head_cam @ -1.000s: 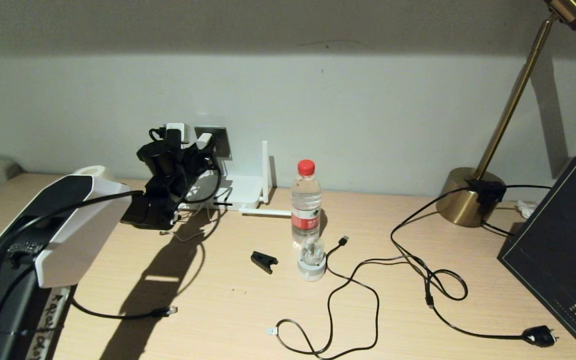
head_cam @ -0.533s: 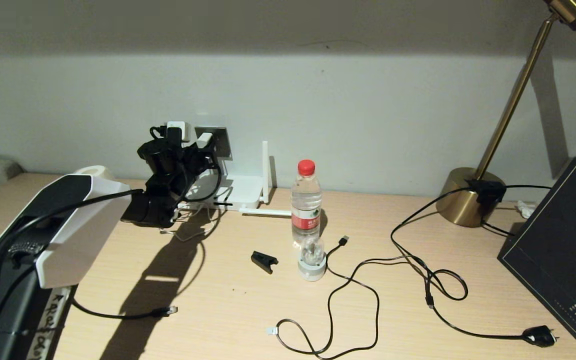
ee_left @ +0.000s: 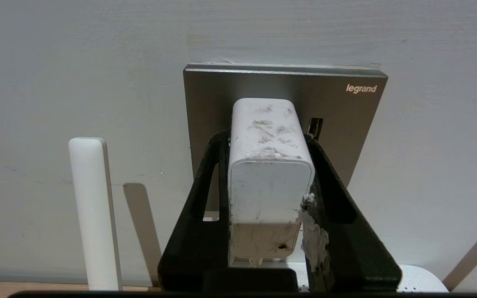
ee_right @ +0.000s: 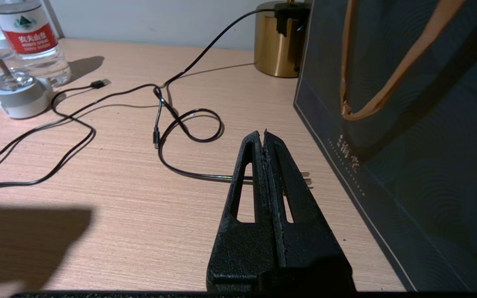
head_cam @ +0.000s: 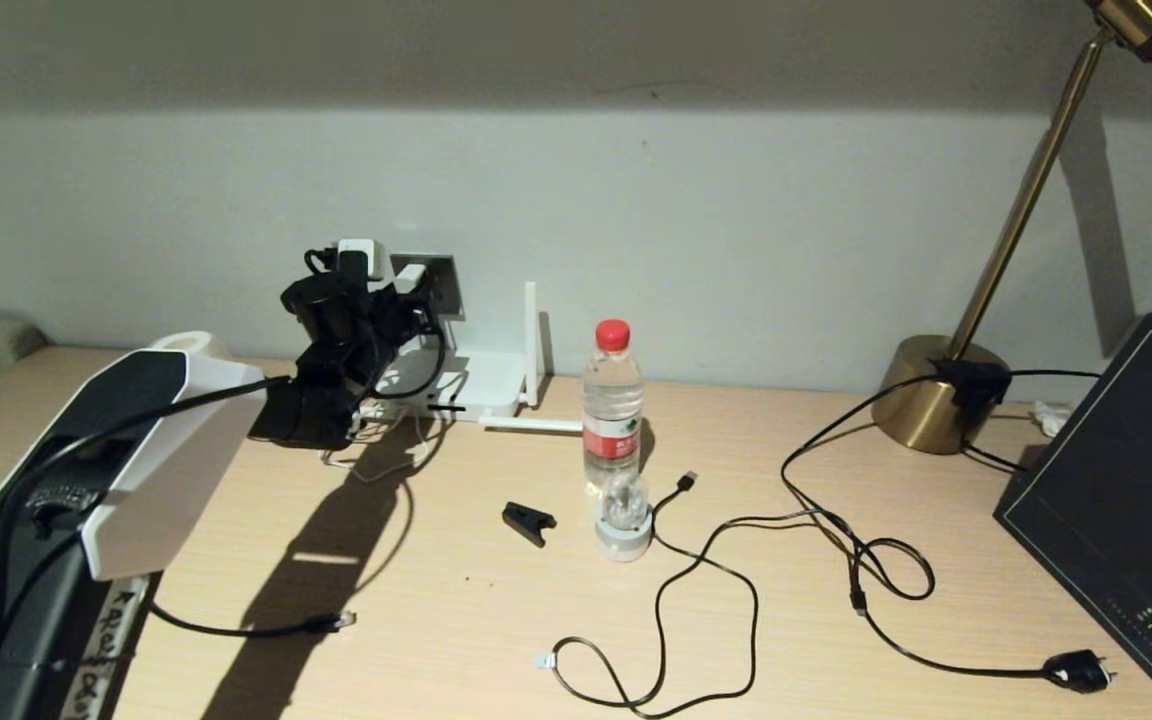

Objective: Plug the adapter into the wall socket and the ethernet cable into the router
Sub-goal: Plug plug into socket

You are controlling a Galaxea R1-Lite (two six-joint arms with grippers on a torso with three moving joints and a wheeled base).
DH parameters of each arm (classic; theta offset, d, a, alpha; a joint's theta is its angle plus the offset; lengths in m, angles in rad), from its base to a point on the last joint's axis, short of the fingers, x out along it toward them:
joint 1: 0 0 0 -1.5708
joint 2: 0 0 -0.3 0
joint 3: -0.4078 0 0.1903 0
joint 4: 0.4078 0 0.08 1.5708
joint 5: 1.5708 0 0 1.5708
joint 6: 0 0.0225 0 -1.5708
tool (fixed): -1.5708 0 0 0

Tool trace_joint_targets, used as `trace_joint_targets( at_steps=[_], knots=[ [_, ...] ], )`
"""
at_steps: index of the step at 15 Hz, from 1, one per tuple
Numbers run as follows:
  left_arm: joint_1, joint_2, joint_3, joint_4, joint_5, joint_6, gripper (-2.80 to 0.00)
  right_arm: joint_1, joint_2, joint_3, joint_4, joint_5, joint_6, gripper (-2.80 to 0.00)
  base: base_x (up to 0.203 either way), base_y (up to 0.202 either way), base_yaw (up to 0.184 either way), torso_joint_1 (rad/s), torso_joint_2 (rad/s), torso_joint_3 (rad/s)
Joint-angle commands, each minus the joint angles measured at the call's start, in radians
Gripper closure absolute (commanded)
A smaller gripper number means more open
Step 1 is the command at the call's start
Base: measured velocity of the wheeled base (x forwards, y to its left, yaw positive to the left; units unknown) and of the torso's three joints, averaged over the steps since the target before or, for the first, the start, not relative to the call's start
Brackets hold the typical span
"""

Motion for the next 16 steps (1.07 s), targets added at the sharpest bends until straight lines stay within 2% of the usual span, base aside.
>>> trace_joint_targets(
  at_steps=[1, 7, 16],
  knots=[
    [0.0, 0.009, -0.004, -0.007, 0.001, 0.0, 0.0, 0.0, 0.001, 0.035, -0.001, 0.001, 0.0, 0.0, 0.0, 0.0, 0.0, 0.0, 0.0, 0.0],
    [-0.003, 0.043, -0.033, -0.009, 0.031, 0.0, 0.0, 0.0, 0.001, 0.035, -0.001, 0.001, 0.0, 0.0, 0.0, 0.0, 0.0, 0.0, 0.0, 0.0],
    [-0.002, 0.052, -0.042, -0.015, 0.029, 0.0, 0.0, 0.0, 0.001, 0.035, -0.001, 0.001, 0.0, 0.0, 0.0, 0.0, 0.0, 0.0, 0.0, 0.0]
  ],
)
